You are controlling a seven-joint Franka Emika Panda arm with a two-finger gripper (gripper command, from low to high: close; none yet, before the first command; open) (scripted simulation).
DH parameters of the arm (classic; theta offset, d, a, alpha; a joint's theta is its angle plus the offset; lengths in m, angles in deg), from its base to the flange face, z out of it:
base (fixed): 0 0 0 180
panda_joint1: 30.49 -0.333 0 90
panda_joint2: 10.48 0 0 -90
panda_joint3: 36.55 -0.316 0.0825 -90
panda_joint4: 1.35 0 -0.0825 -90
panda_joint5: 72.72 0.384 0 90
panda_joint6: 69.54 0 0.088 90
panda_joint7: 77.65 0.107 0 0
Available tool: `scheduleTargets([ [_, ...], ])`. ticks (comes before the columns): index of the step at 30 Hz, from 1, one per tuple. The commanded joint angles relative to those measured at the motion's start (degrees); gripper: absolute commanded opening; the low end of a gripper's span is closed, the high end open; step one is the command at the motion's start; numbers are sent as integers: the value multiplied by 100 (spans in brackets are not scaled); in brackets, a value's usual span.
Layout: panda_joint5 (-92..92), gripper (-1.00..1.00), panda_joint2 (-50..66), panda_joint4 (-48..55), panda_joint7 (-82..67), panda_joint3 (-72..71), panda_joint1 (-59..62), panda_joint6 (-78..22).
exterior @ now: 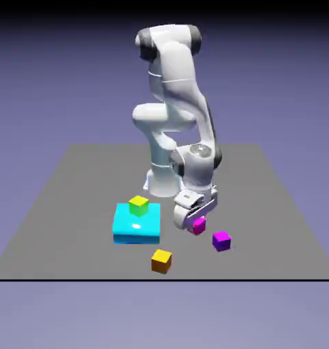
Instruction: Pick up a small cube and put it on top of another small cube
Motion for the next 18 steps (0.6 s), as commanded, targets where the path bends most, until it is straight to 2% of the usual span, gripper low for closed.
scheduleTargets([
  [1, 2, -100, 0, 0, -2, 2, -1, 3],
  [13, 900, -100, 499, 2038, 2259, 2494, -982, -1489],
  [15, 918, -100, 509, 2079, 2305, 2544, -1002, -1519],
  [18, 956, -100, 1131, 2109, 2278, 2515, -979, -927],
])
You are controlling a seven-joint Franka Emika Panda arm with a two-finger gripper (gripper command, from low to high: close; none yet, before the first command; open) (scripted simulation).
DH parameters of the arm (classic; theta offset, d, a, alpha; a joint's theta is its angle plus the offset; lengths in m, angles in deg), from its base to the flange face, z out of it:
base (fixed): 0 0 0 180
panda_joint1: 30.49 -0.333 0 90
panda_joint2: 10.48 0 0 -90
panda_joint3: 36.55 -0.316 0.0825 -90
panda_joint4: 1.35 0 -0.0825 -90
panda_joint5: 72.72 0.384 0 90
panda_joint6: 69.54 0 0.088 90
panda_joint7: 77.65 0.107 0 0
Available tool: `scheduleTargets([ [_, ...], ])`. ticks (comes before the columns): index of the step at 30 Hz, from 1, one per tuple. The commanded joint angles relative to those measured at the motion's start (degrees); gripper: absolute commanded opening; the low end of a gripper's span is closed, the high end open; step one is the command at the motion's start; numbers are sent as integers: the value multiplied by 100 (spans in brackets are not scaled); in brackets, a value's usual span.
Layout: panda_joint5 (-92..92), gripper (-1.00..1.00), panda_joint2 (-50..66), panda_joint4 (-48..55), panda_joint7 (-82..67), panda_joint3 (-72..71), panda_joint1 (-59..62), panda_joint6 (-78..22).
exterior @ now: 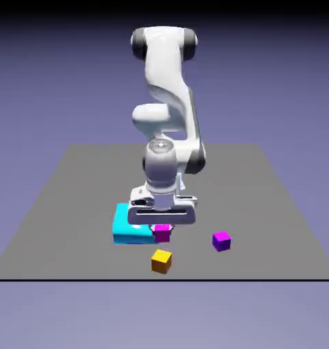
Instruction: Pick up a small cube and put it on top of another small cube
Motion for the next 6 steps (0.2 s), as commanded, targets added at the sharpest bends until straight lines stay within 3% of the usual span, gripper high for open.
scheduleTargets([
  [1, 10, -100, 208, 10, -7, -9, 7, 198],
  [2, 20, -100, 373, 18, -14, -17, 13, 355],
  [3, 20, 100, 374, 18, -14, -17, 13, 355],
  [6, -5, 100, -41, -2, 4, 3, -2, -39],
])
